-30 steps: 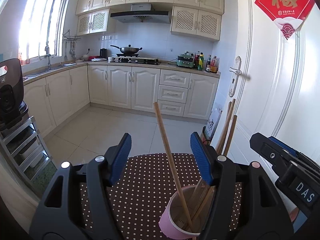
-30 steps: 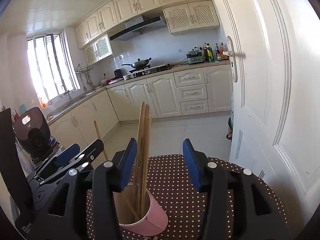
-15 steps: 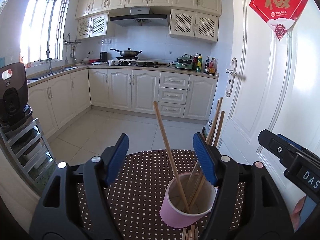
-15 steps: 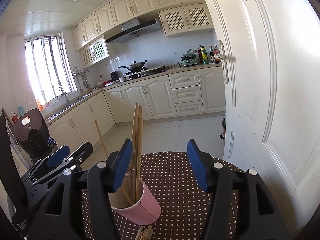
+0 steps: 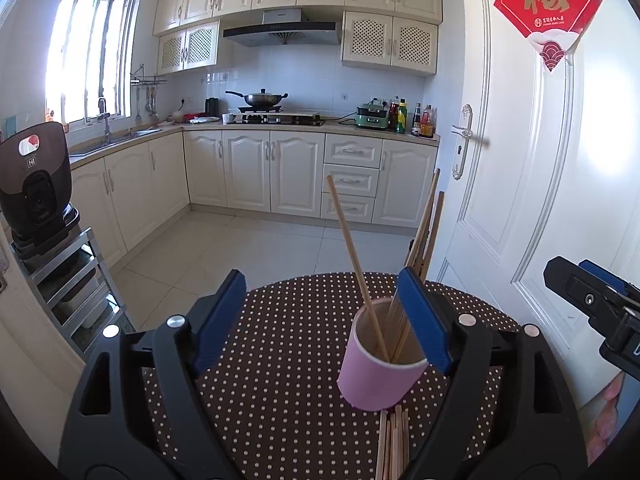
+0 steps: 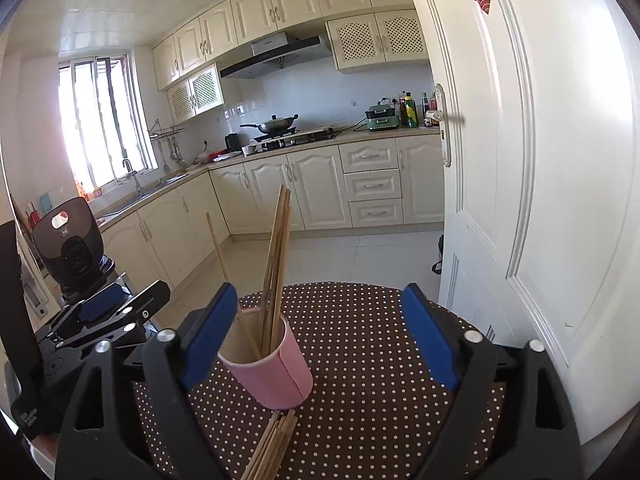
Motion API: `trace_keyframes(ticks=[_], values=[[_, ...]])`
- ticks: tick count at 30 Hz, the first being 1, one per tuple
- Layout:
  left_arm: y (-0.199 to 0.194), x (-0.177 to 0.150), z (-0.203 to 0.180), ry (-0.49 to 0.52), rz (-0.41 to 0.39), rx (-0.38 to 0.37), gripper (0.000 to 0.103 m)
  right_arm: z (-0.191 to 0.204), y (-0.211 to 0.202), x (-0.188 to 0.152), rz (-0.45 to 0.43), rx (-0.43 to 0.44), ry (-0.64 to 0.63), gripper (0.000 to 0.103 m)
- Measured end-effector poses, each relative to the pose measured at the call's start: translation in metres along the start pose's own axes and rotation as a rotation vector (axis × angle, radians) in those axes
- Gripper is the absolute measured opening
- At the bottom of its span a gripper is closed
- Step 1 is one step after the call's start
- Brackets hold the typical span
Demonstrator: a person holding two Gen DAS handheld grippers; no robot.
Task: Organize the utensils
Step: 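Move both open tools back down to the chopstick pile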
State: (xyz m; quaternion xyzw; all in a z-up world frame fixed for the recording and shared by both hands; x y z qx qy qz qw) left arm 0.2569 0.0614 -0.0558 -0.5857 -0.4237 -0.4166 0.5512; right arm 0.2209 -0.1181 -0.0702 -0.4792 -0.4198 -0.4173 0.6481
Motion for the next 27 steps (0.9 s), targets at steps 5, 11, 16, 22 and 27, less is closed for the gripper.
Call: trace_keyframes(ticks=[5, 11, 16, 22, 27], values=[[-0.016, -0.008, 0.006, 0.012, 0.022, -0.005, 0.085, -0.002, -0.012, -0.007, 0.028, -0.006, 0.007, 0.090], [-0.034, -0.026, 0.012, 0.003, 0.065, -0.025, 0.089, 0.007, -0.026, -0.022, 0.074, 0.041, 0.002, 0.093], [-0.044, -0.044, 0.012, 0.003, 0.120, -0.059, 0.090, 0.006, -0.030, -0.037, 0.152, 0.048, 0.026, 0.094], [-0.053, -0.071, 0.013, 0.050, 0.152, -0.099, 0.091, -0.004, -0.035, -0.054, 0.198, 0.035, 0.046, 0.094], [-0.053, -0.097, 0.015, 0.057, 0.221, -0.123, 0.091, -0.013, -0.035, -0.080, 0.256, 0.031, 0.042, 0.095]])
Point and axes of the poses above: each gripper's, at about its wrist camera, not at the fingertips, and y roughly the way its jaws point, z to its left, x to its top, the point moved 7 cm from there along y, roughly the way its jaws point, and after that the axes turned 8 degrees about -z, right-handed, at the moved point
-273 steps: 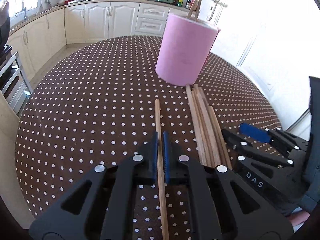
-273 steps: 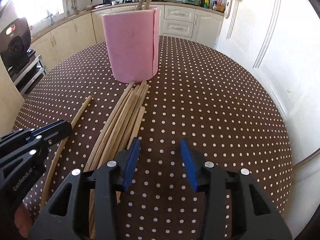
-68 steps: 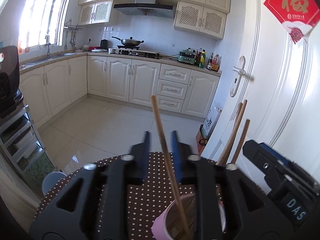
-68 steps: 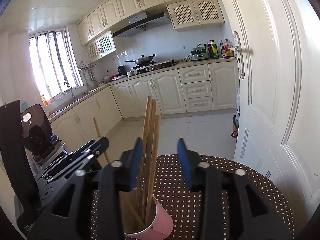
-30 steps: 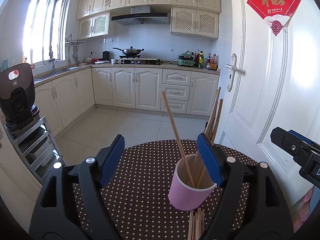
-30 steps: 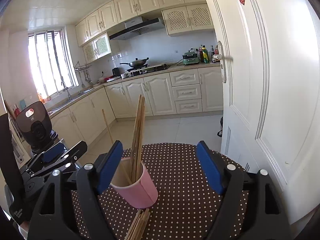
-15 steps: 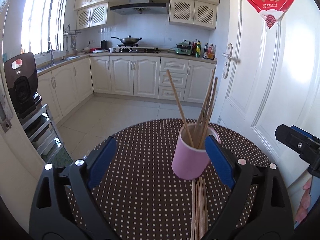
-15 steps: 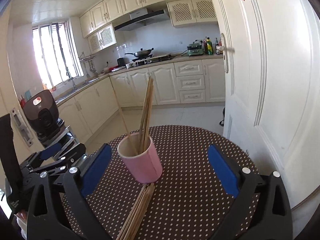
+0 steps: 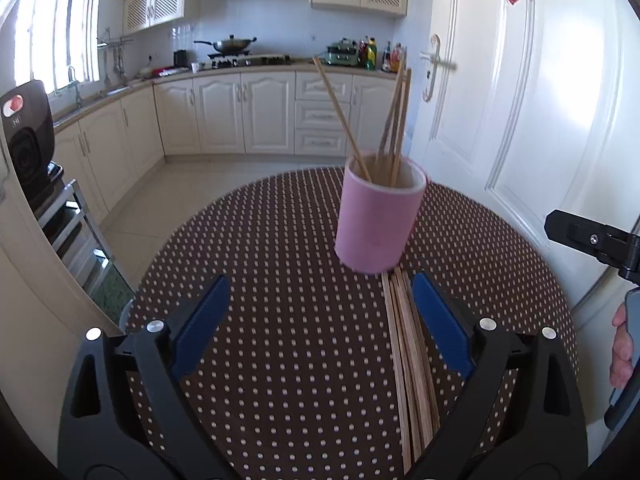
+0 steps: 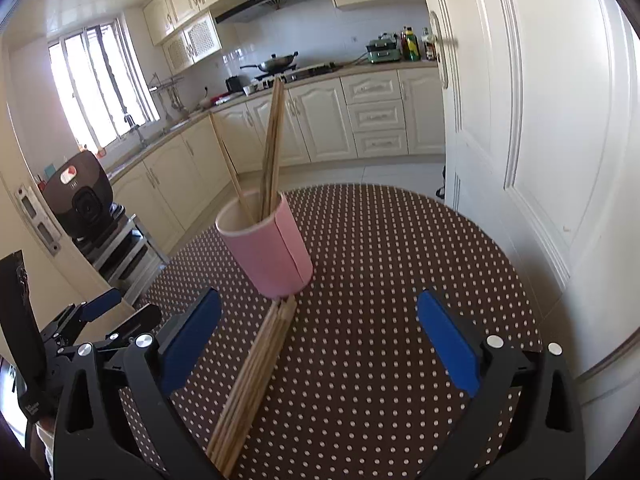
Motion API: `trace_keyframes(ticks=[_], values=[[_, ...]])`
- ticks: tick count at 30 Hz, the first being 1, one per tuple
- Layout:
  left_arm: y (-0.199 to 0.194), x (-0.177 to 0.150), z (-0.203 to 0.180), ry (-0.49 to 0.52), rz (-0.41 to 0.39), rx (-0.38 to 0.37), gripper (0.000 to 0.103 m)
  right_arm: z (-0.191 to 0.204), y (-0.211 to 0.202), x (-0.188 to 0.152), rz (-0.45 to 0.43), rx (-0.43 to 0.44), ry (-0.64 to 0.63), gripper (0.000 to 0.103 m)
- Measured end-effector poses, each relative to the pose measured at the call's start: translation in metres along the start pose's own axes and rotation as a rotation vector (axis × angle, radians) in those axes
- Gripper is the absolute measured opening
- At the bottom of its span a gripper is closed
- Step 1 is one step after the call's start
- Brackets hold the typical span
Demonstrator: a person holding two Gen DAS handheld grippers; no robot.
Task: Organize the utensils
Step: 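Move both open tools back down to the chopstick pile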
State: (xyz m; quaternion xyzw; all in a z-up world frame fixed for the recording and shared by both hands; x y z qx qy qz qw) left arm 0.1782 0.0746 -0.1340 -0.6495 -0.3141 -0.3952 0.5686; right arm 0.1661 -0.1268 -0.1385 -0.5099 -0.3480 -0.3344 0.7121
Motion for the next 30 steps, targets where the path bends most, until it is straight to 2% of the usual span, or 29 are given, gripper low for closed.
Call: trace_keyframes(ticks=[8, 18, 30], values=[[0.006, -0.029, 0.004, -0.015, 0.066, -0.013, 0.091, -0.014, 0.011, -0.032, 0.062, -0.012, 0.005, 0.095], [0.022, -0.056, -0.001, -0.006, 0.152, -0.045, 0.091, -0.016, 0.024, -0.053, 0.110, -0.037, -0.033, 0.095], [0.045, -0.069, -0.021, 0.045, 0.212, -0.087, 0.091, -0.006, 0.041, -0.073, 0.153, -0.037, -0.033, 0.095]])
Point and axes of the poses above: each gripper's, at about its wrist camera, not at the fingertips, and y roughly the way its jaws point, z to its left, x to its top, the point moved 7 cm from there along y, roughly the way its jaws point, and after that the axes turned 8 degrees about -z, right-handed, at the moved point
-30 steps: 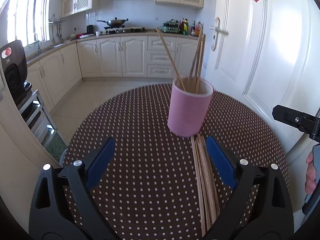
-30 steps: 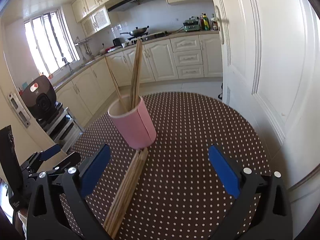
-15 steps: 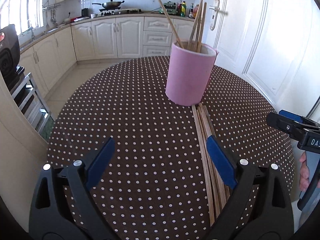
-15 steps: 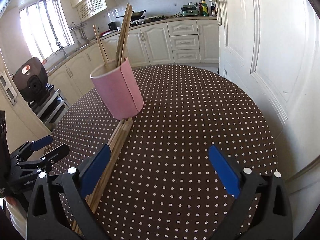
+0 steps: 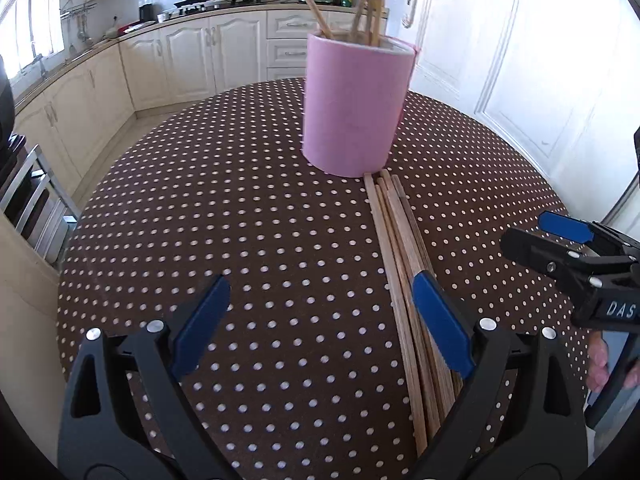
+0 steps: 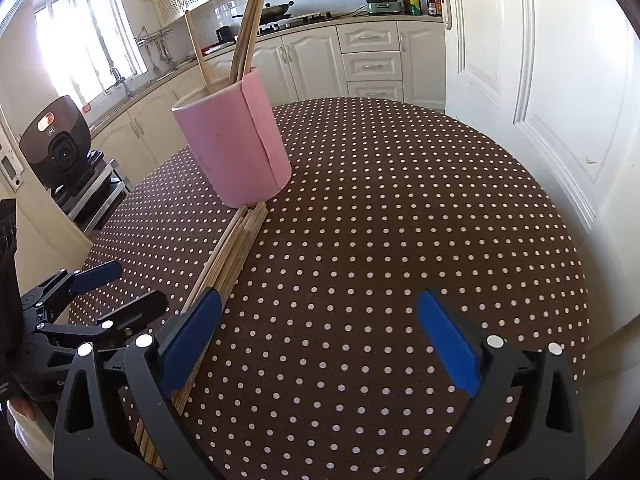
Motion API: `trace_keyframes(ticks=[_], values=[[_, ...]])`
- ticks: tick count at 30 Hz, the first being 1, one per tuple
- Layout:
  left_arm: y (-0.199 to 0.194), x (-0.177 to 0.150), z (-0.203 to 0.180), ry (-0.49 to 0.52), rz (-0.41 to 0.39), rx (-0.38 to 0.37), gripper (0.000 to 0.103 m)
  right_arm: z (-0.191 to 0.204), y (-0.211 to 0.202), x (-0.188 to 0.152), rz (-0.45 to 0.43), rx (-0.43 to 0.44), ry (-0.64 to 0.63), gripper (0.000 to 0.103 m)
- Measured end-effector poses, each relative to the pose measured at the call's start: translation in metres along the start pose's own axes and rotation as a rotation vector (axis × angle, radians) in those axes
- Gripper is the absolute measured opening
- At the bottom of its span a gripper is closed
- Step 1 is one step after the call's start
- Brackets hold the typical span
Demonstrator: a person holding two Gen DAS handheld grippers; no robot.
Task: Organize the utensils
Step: 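Move both open tools back down to the chopstick pile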
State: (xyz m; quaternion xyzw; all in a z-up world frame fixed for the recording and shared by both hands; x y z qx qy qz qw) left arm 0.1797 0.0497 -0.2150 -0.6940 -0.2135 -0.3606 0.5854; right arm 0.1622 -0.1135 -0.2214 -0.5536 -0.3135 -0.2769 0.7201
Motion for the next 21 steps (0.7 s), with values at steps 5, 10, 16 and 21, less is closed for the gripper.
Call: trace_keyframes(ticks=[5, 10, 16, 21], values=[[0.015, 0.002, -0.004, 0.016, 0.025, 0.006, 0.091, 0.005, 0.005, -0.003, 0.004, 0.002, -0.004, 0.095], [0.029, 0.008, -0.003, 0.022, 0.040, 0.042, 0.091, 0.004, 0.014, -0.004, 0.019, -0.001, 0.005, 0.095], [0.039, 0.018, -0.006, 0.035, 0.056, 0.056, 0.091, 0.005, 0.019, -0.001, 0.026, -0.001, 0.003, 0.095], [0.050, 0.030, -0.007, 0.065, 0.078, 0.099, 0.091, 0.007, 0.020, -0.002, 0.024, -0.009, -0.006, 0.095]])
Point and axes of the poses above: each gripper's, at about its wrist camera, not at the fingertips, and y roughly the way its jaws point, z to its left, x to its top, the point moved 7 cm from there along y, roughly the way its jaws point, and after that the axes turned 8 degrees about -z, right-handed, at the moved point
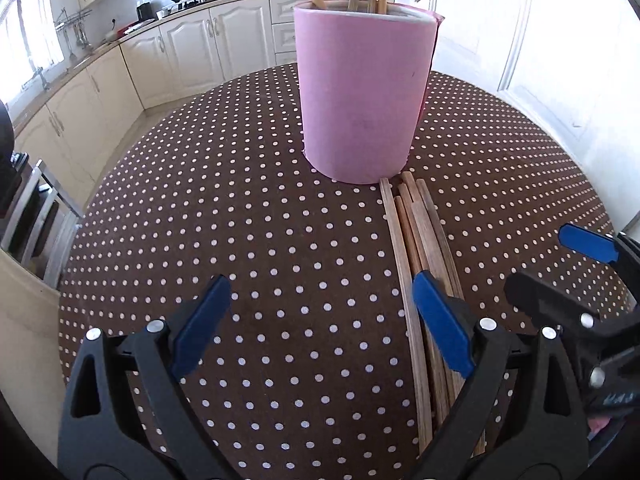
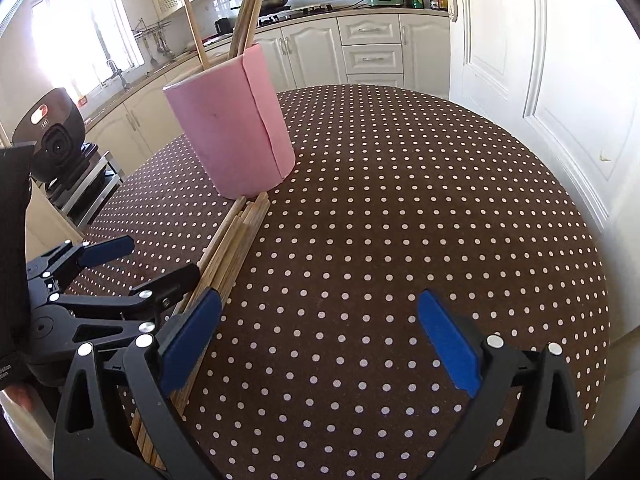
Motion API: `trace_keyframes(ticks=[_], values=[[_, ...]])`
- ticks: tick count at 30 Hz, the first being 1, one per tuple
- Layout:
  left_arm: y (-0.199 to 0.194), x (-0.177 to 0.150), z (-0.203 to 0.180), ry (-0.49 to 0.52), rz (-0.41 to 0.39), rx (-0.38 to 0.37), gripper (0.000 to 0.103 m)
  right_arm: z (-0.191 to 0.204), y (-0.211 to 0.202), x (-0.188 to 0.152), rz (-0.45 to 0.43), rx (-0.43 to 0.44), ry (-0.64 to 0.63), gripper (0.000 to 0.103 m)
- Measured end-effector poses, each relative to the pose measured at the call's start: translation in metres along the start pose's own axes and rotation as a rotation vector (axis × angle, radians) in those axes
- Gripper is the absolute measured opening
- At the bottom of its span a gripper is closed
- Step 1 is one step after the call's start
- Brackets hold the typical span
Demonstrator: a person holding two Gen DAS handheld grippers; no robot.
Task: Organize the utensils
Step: 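Move both open tools back down to the chopstick pile, then close the left tool on one chopstick from the pile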
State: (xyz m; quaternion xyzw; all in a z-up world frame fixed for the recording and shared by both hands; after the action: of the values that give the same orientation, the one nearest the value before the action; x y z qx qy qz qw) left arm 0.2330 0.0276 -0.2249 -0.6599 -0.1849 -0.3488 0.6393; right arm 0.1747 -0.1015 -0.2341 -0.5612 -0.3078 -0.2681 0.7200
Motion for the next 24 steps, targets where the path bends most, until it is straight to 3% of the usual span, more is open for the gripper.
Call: trace_keyframes(ticks=[6, 10, 16, 20, 24], values=[[0.009, 0.015, -0.007, 0.039, 0.039, 0.047, 0.091, -0.004, -0.004, 0.000, -0.007, -0.022, 0.000, 0.095], [0.022, 0.024, -0.021, 0.061, 0.108, 0.056, 0.091, -0.010, -0.008, -0.001, -0.016, -0.037, 0.007, 0.095], [0.034, 0.038, -0.020, -0.017, 0.141, 0.057, 0.090, -0.015, -0.016, 0.001, -0.032, -0.038, 0.000, 0.095], [0.028, 0.033, -0.014, -0.052, 0.121, 0.008, 0.075, -0.020, -0.017, -0.001, -0.025, -0.046, 0.005, 0.095], [0.017, 0.029, -0.019, -0.031, 0.086, -0.002, 0.038, -0.019, -0.016, -0.003, -0.018, -0.047, 0.010, 0.095]])
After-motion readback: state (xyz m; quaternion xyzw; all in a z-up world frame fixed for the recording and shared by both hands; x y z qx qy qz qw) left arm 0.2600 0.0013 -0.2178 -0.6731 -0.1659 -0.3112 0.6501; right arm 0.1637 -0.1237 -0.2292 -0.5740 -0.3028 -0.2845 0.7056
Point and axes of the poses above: each gripper's, at about its wrist camera, not at the fingertips, and y roughly the way its jaws point, z to its left, x to its top, the point moved 7 cm from there along y, roughly the way its jaws point, and after that the axes turned 8 degrees about -z, right-handed, at the moved point
